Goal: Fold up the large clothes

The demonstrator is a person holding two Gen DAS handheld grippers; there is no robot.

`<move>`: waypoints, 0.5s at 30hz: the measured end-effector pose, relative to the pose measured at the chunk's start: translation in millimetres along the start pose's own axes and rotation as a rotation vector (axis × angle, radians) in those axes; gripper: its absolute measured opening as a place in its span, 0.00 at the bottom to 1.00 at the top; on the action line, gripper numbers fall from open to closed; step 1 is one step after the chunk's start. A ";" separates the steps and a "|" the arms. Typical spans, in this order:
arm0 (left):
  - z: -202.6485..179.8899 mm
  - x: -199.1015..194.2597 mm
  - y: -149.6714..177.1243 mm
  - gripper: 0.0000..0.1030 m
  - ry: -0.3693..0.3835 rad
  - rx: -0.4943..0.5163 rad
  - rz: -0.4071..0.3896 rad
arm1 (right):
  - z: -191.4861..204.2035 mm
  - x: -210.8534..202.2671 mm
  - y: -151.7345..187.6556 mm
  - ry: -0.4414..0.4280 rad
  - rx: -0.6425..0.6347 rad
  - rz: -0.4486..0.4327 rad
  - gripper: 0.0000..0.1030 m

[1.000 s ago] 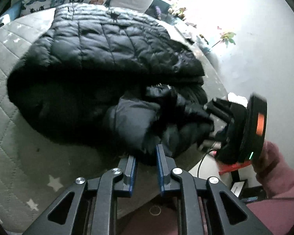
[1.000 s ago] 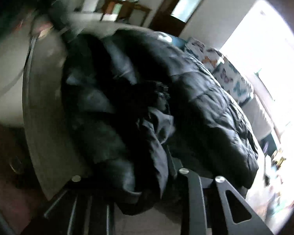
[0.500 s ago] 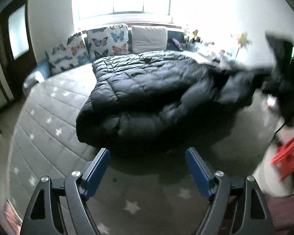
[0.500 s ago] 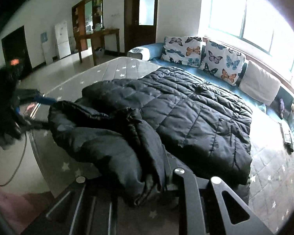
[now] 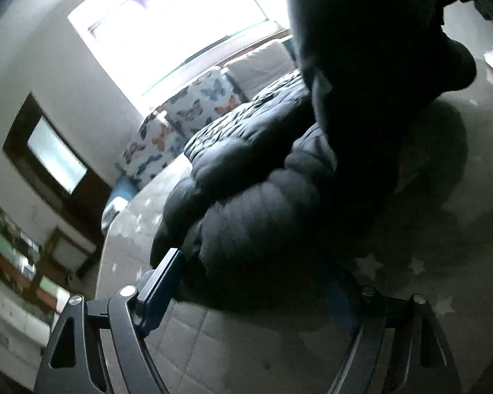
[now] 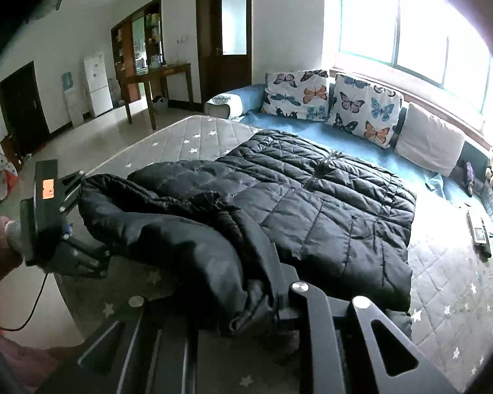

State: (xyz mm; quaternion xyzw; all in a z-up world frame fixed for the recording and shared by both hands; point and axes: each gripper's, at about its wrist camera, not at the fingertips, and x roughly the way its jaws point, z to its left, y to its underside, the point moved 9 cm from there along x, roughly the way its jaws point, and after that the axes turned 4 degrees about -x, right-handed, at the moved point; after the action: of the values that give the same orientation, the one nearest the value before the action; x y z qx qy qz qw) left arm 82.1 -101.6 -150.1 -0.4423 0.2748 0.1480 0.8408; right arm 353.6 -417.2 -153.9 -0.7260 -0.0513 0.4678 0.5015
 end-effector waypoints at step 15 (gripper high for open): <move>-9.4 -66.9 26.8 0.39 0.002 -0.111 -0.087 | 46.7 -51.2 33.2 0.009 -0.038 -0.071 0.16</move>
State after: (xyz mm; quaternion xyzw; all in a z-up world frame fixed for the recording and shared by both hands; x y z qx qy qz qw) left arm 11.9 -94.6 -132.5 -0.4998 0.2473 0.1259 0.8205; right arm 277.8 -429.6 -150.3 -0.7353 -0.0835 0.4452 0.5042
